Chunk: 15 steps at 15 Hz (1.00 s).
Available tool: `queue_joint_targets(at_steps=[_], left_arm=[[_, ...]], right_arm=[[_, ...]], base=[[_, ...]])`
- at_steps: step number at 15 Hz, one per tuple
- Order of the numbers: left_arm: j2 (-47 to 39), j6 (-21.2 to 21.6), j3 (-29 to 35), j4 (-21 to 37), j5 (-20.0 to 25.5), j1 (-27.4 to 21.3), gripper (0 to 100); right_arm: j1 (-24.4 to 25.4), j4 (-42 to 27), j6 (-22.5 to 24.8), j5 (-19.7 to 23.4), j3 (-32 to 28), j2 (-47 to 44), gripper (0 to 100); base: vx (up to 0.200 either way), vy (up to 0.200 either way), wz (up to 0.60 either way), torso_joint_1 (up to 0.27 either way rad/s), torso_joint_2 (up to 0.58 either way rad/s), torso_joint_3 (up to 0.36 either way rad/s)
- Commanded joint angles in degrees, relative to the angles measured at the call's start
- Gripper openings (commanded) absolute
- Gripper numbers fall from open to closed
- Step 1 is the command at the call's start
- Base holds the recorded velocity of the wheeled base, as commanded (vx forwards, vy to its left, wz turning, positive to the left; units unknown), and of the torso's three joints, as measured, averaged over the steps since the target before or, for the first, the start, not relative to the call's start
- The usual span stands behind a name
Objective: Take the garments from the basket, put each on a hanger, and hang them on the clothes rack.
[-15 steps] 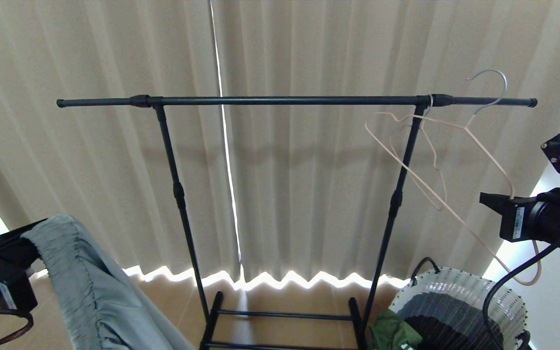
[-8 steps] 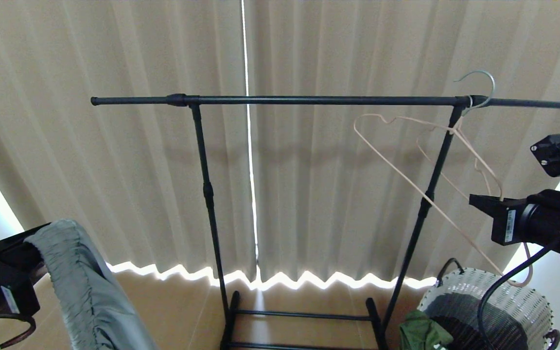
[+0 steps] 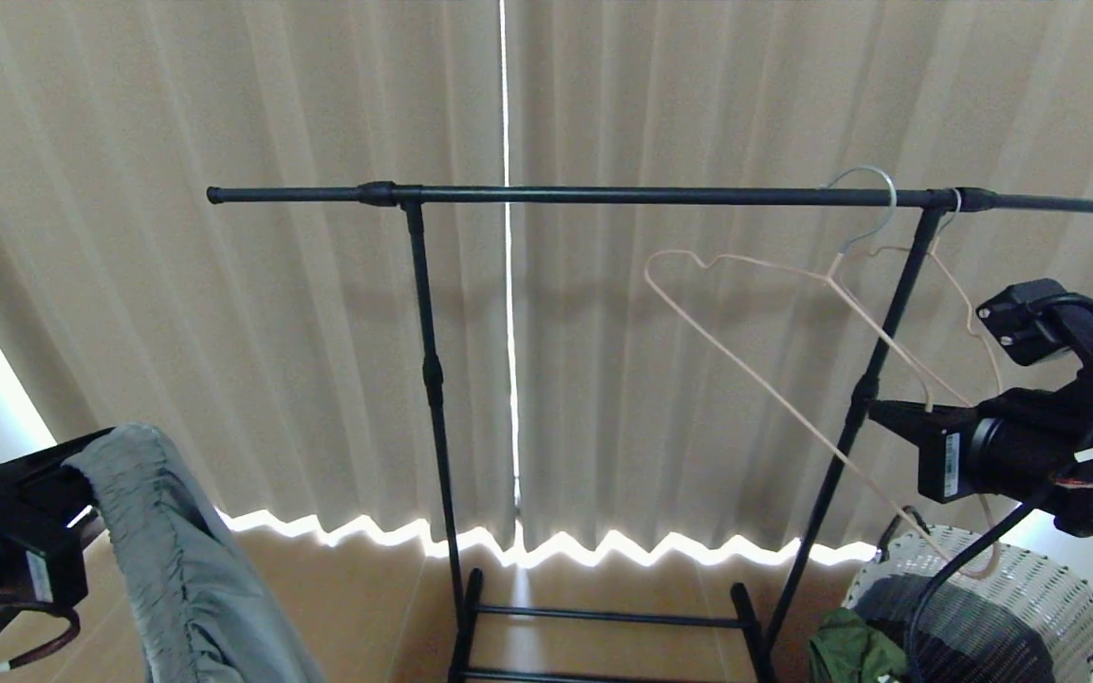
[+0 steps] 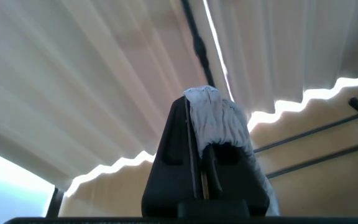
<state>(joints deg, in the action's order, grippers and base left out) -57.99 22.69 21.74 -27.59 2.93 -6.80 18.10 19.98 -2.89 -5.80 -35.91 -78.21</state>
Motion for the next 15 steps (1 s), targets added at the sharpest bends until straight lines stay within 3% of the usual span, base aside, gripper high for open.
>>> queue_joint_targets(at_steps=[1,4,8,12,15], left_arm=[[-5.6,-0.3,3.4,0.0,-0.1,-0.1,0],[-14.6,-1.2,11.8,0.2,-2.4,-3.5,0],[-27.6,-8.6,22.5,0.1,-15.9,-11.2,0],[-40.7,-16.0,34.9,0.1,-23.9,-11.6,0],[-45.3,-18.6,40.2,0.1,-28.2,-11.5,0]], right_arm=[[3.0,0.1,-1.2,0.0,0.1,-1.2,0],[9.3,0.3,-5.9,-0.1,-1.3,-4.8,0],[16.1,7.4,-7.8,-0.1,-1.5,-8.7,0],[25.0,7.9,-10.4,-0.1,-1.5,-8.7,0],[29.7,7.8,-11.6,0.1,-1.5,-9.0,0]], base=[[0.0,0.0,0.0,0.0,0.0,0.0],[0.0,0.0,0.0,0.0,0.0,0.0],[0.0,0.0,0.0,0.0,0.0,0.0],[0.0,0.0,0.0,0.0,0.0,0.0],[0.0,0.0,0.0,0.0,0.0,0.0]])
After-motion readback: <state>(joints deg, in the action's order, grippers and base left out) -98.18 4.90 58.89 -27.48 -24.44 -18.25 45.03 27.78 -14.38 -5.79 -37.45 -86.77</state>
